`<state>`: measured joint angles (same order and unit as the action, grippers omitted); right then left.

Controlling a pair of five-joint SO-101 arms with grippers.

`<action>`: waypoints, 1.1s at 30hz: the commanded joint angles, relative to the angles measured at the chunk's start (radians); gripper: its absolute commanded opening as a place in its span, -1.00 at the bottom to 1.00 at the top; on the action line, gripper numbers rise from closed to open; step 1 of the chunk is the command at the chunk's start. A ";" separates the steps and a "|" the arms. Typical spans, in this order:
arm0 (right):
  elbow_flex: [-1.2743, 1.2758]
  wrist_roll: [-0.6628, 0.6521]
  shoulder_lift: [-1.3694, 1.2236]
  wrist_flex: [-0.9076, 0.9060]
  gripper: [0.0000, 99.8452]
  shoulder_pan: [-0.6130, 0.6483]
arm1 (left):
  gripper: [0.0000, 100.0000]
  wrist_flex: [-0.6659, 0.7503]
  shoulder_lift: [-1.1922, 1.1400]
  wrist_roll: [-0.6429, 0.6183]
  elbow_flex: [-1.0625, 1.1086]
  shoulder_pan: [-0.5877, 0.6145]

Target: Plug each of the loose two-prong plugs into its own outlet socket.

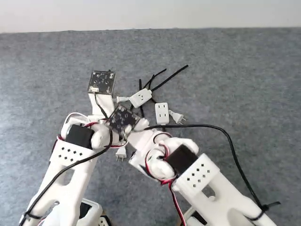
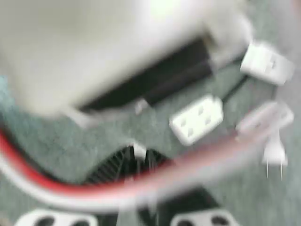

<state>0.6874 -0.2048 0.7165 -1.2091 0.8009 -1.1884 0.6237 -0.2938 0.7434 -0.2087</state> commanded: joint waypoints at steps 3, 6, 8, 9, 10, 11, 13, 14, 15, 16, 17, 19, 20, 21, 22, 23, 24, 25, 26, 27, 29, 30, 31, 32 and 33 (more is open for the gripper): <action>-0.008 0.057 0.005 0.039 -0.98 -0.019 | -0.84 0.236 0.031 0.002 0.145 0.184; -0.005 0.060 0.004 0.067 -0.98 -0.050 | -0.84 0.359 0.037 0.003 0.255 0.267; 0.008 0.058 0.004 0.099 -0.98 -0.070 | -0.84 0.417 0.037 0.003 0.315 0.302; 0.014 0.058 0.004 0.113 -0.98 -0.079 | -0.84 0.443 0.037 0.003 0.340 0.315; 0.018 0.060 0.004 0.128 -0.98 -0.088 | -0.84 0.466 0.037 0.002 0.363 0.327; 0.020 0.069 0.004 0.136 -0.98 -0.097 | -0.84 0.488 0.037 0.002 0.381 0.336; 0.020 0.106 0.004 0.150 -0.98 -0.114 | -0.84 0.525 0.037 0.002 0.409 0.351; 0.020 0.121 0.004 0.154 -0.98 -0.125 | -0.84 0.543 0.037 0.000 0.420 0.365; 0.020 0.133 0.004 0.166 -0.98 -0.137 | -0.84 0.563 0.037 0.000 0.427 0.381; 0.021 0.146 0.004 0.180 -0.98 -0.150 | -0.84 0.586 0.037 0.000 0.437 0.397; 0.023 0.153 0.002 0.194 -0.98 -0.160 | -0.84 0.612 0.037 0.000 0.447 0.414; 0.023 0.166 -0.012 0.217 -0.98 -0.176 | -0.84 0.663 0.037 0.000 0.478 0.442; 0.020 0.178 -0.031 0.229 -0.98 -0.183 | -0.84 0.686 0.037 0.000 0.493 0.451; 0.015 0.190 -0.061 0.243 -0.98 -0.193 | -0.84 0.707 0.037 0.002 0.507 0.457; 0.011 0.201 -0.093 0.260 -0.98 -0.202 | -0.84 0.724 0.037 0.002 0.516 0.463; -0.006 0.210 -0.133 0.265 -0.98 -0.208 | -0.84 0.740 0.037 0.002 0.524 0.468; -0.031 0.212 -0.176 0.263 -0.98 -0.213 | -0.84 0.752 0.037 0.002 0.527 0.473; -0.057 0.221 -0.219 0.262 -0.98 -0.219 | -0.84 0.760 0.037 0.000 0.529 0.473; -0.078 0.235 -0.255 0.262 -0.98 -0.225 | -0.84 0.761 0.037 0.000 0.529 0.473; -0.100 0.242 -0.291 0.263 -0.98 -0.231 | -0.84 0.761 0.037 0.000 0.529 0.473; -0.127 0.245 -0.341 0.272 -0.98 -0.234 | -0.84 0.761 0.037 0.000 0.530 0.473; -0.138 0.245 -0.360 0.274 -0.98 -0.234 | -0.84 0.761 0.037 0.000 0.530 0.473; -0.141 0.247 -0.369 0.285 -0.98 -0.234 | -0.84 0.761 0.037 0.000 0.530 0.473; -0.141 0.247 -0.375 0.298 -0.98 -0.234 | -0.84 0.761 0.037 0.000 0.530 0.473; -0.141 0.247 -0.377 0.311 -0.98 -0.234 | -0.84 0.761 0.037 0.000 0.530 0.473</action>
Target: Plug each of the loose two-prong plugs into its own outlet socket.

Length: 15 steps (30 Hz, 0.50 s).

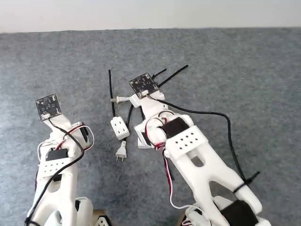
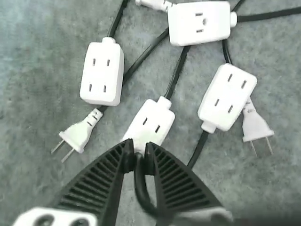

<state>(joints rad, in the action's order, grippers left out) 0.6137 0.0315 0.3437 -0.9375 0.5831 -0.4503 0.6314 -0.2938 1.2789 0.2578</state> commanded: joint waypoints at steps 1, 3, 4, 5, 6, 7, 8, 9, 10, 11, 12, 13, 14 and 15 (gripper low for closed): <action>-0.068 0.011 -0.004 0.050 -0.98 -0.016 | -0.84 0.023 0.029 0.000 -0.005 0.006; -0.068 0.011 -0.004 0.070 -0.98 -0.016 | -0.84 0.023 0.029 0.002 -0.005 0.006; -0.068 0.011 -0.004 0.079 -0.98 -0.016 | -0.84 0.023 0.029 0.002 -0.005 0.006; -0.068 0.011 -0.005 0.087 -0.98 -0.018 | -0.84 0.023 0.028 0.003 -0.005 0.006; -0.069 0.011 -0.008 0.088 -0.98 -0.018 | -0.84 0.023 0.028 0.003 -0.005 0.006; -0.069 0.009 -0.010 0.096 -0.98 -0.019 | -0.84 0.023 0.028 0.003 -0.005 0.006; -0.069 0.009 -0.012 0.101 -0.98 -0.027 | -0.84 0.023 0.028 0.003 -0.005 0.006; -0.071 0.009 -0.012 0.102 -0.98 -0.035 | -0.84 0.023 0.028 0.003 -0.005 0.006; -0.072 0.006 -0.012 0.110 -0.98 -0.041 | -0.84 0.023 0.028 0.003 -0.005 0.006; -0.072 0.005 -0.012 0.114 -0.98 -0.051 | -0.84 0.023 0.028 0.003 -0.005 0.006; -0.072 0.005 -0.012 0.114 -0.98 -0.062 | -0.84 0.023 0.026 0.003 -0.005 0.006; -0.072 0.005 -0.012 0.114 -0.98 -0.068 | -0.84 0.023 0.025 0.005 -0.005 0.006; -0.072 0.005 -0.012 0.114 -0.98 -0.071 | -0.84 0.023 0.025 0.005 -0.005 0.006; -0.072 0.005 -0.012 0.114 -0.98 -0.071 | -0.84 0.023 0.025 0.005 -0.005 0.006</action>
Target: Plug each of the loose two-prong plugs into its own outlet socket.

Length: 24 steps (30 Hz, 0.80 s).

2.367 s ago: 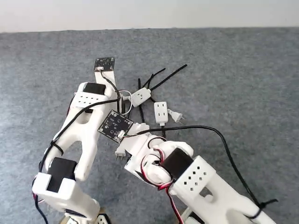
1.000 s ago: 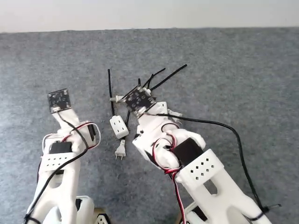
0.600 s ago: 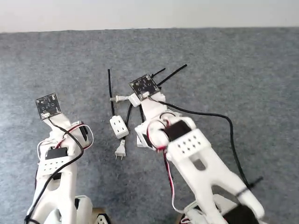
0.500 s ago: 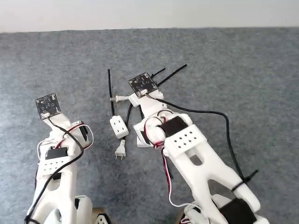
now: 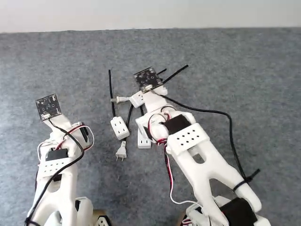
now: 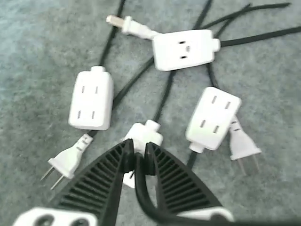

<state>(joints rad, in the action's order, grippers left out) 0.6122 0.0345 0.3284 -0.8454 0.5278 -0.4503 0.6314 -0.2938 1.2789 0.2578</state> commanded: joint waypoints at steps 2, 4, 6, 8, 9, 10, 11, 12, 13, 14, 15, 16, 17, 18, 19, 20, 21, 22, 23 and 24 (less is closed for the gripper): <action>-0.071 0.000 0.004 0.022 -0.98 -0.015 | -0.84 0.023 0.025 0.005 -0.005 0.006; -0.071 0.000 0.004 0.022 -0.98 -0.013 | -0.84 0.023 0.025 0.005 -0.005 0.006; -0.071 0.000 0.002 0.025 -0.98 -0.012 | -0.84 0.023 0.025 0.005 -0.005 0.006; -0.066 0.000 0.002 0.042 -0.98 -0.012 | -0.84 0.023 0.023 0.005 -0.005 0.006; -0.066 0.000 0.002 0.045 -0.98 -0.012 | -0.84 0.023 0.023 0.005 -0.005 0.006; -0.066 0.000 0.002 0.047 -0.98 -0.012 | -0.84 0.023 0.023 0.005 -0.005 0.006; -0.066 0.000 0.002 0.047 -0.98 -0.012 | -0.84 0.023 0.023 0.005 -0.004 0.006; -0.064 0.000 0.002 0.047 -0.98 -0.012 | -0.84 0.023 0.023 0.005 -0.004 0.006; -0.064 0.002 0.002 0.048 -0.98 -0.012 | -0.84 0.023 0.023 0.005 -0.004 0.006; -0.064 0.002 0.001 0.048 -0.98 -0.012 | -0.84 0.023 0.023 0.005 -0.004 0.006; -0.064 0.002 -0.002 0.050 -0.98 -0.012 | -0.84 0.023 0.023 0.005 -0.004 0.006; -0.064 0.002 -0.012 0.050 -0.98 -0.010 | -0.84 0.023 0.023 0.005 -0.004 0.006; -0.064 0.003 -0.025 0.050 -0.98 -0.010 | -0.84 0.023 0.023 0.005 -0.004 0.006; -0.066 0.003 -0.042 0.050 -0.98 -0.008 | -0.84 0.023 0.023 0.005 -0.004 0.006; -0.069 0.003 -0.061 0.051 -0.98 -0.008 | -0.84 0.023 0.023 0.005 -0.004 0.006; -0.072 0.003 -0.077 0.051 -0.98 -0.008 | -0.84 0.023 0.023 0.005 -0.004 0.006; -0.072 0.003 -0.088 0.056 -0.98 -0.007 | -0.84 0.023 0.023 0.005 -0.001 0.006; -0.072 0.003 -0.102 0.065 -0.98 -0.004 | -0.84 0.025 0.029 0.005 0.005 0.006; -0.072 0.003 -0.105 0.070 -0.98 0.001 | -0.84 0.025 0.029 0.005 0.008 0.006; -0.072 0.003 -0.107 0.071 -0.98 0.004 | -0.84 0.025 0.029 0.005 0.008 0.006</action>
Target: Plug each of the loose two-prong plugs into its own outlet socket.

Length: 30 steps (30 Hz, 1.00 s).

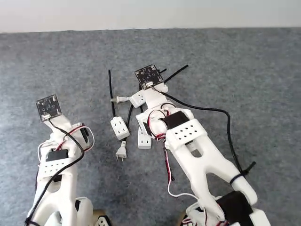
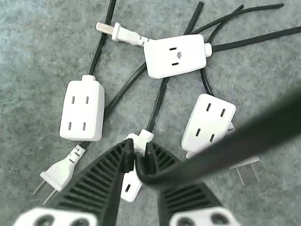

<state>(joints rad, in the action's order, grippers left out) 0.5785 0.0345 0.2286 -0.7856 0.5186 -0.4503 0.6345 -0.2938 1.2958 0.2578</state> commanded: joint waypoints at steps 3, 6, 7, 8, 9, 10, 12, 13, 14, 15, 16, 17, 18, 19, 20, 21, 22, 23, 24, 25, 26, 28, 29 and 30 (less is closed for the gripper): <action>-0.038 0.006 -0.004 0.005 -0.98 0.035 | -0.84 0.025 0.026 0.005 -0.008 0.006; -0.038 0.006 -0.004 -0.008 -0.98 0.056 | -0.84 0.025 0.026 0.005 -0.008 0.006; -0.038 0.008 -0.004 -0.015 -0.98 0.058 | -0.84 0.025 0.026 0.005 -0.008 0.006; -0.038 0.008 -0.004 -0.016 -0.98 0.058 | -0.84 0.025 0.026 0.005 -0.008 0.005; -0.038 0.008 -0.004 -0.016 -0.98 0.056 | -0.84 0.025 0.026 0.005 -0.008 0.005; -0.038 0.008 -0.004 -0.018 -0.98 0.051 | -0.84 0.025 0.026 0.005 -0.008 0.005; -0.031 0.008 -0.005 -0.021 -0.98 0.048 | -0.84 0.025 0.026 0.005 -0.008 0.005; -0.026 0.008 -0.008 -0.027 -0.98 0.047 | -0.84 0.025 0.026 0.005 -0.007 0.005; -0.014 0.008 -0.008 -0.031 -0.98 0.047 | -0.84 0.025 0.026 0.005 -0.007 0.005; -0.002 0.008 -0.007 -0.036 -0.98 0.048 | -0.84 0.025 0.026 0.005 -0.007 0.005; 0.011 0.008 -0.007 -0.038 -0.98 0.051 | -0.84 0.025 0.026 0.005 -0.007 0.005; 0.023 0.008 -0.007 -0.038 -0.98 0.054 | -0.84 0.025 0.025 0.005 -0.007 0.005; 0.032 0.008 -0.007 -0.038 -0.98 0.054 | -0.84 0.025 0.025 0.005 -0.007 0.005; 0.040 0.008 -0.010 -0.035 -0.98 0.054 | -0.84 0.025 0.025 0.005 -0.007 0.005; 0.044 0.006 -0.015 -0.033 -0.98 0.054 | -0.84 0.025 0.025 0.005 -0.007 0.005; 0.046 0.006 -0.016 -0.033 -0.98 0.054 | -0.84 0.025 0.025 0.005 -0.007 0.005; 0.051 0.005 -0.016 -0.033 -0.98 0.054 | -0.84 0.025 0.023 0.005 -0.007 0.005; 0.057 0.005 -0.016 -0.031 -0.98 0.054 | -0.84 0.025 0.023 0.005 -0.007 0.005; 0.061 0.005 -0.016 -0.031 -0.98 0.054 | -0.84 0.025 0.023 0.005 -0.007 0.005; 0.066 0.005 -0.016 -0.031 -0.98 0.054 | -0.84 0.025 0.023 0.005 -0.007 0.005; 0.071 0.003 -0.016 -0.031 -0.98 0.054 | -0.84 0.025 0.023 0.005 -0.007 0.005; 0.075 0.003 -0.018 -0.030 -0.98 0.054 | -0.84 0.025 0.021 0.005 -0.007 0.005; 0.078 0.003 -0.024 -0.030 -0.98 0.054 | -0.84 0.025 0.021 0.005 -0.007 0.005; 0.080 0.003 -0.035 -0.030 -0.98 0.054 | -0.84 0.025 0.021 0.005 -0.007 0.005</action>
<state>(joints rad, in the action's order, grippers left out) 0.6383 0.0361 0.2271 -0.8025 0.5616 -0.4503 0.6360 -0.2938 1.2958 0.2578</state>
